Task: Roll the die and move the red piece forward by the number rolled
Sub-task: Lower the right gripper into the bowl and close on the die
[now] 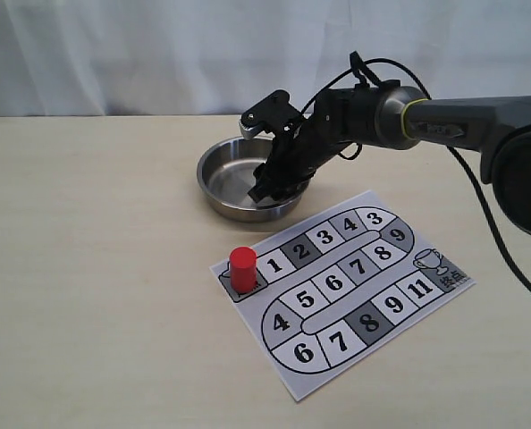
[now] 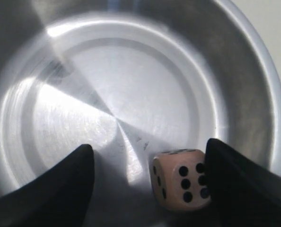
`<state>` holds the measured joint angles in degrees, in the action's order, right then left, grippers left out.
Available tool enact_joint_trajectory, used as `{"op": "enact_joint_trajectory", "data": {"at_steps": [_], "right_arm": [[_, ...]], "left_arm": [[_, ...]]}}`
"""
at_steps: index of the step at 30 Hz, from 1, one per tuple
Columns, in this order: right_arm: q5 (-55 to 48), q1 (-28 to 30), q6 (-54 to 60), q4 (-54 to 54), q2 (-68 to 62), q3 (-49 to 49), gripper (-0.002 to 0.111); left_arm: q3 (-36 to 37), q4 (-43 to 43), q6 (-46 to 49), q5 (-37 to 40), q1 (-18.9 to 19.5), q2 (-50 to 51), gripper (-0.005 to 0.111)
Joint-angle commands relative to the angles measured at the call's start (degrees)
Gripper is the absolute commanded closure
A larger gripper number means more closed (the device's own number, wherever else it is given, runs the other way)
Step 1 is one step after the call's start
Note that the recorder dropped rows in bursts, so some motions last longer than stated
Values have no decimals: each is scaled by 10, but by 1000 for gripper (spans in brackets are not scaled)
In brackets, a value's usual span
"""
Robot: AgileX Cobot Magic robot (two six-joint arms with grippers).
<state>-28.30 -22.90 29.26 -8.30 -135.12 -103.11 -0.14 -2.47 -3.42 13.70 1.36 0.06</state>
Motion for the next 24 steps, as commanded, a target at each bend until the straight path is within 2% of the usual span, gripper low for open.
{"op": "enact_joint_trajectory", "data": {"at_steps": [1,24], "right_arm": [[11,2,-2,3,-1,-2,45],[15,4,-18,20,7,-2,45]], "left_arm": [[1,0,-3,-7,0,-1,107],[1,1,-3,-3,0,-1,107]]}}
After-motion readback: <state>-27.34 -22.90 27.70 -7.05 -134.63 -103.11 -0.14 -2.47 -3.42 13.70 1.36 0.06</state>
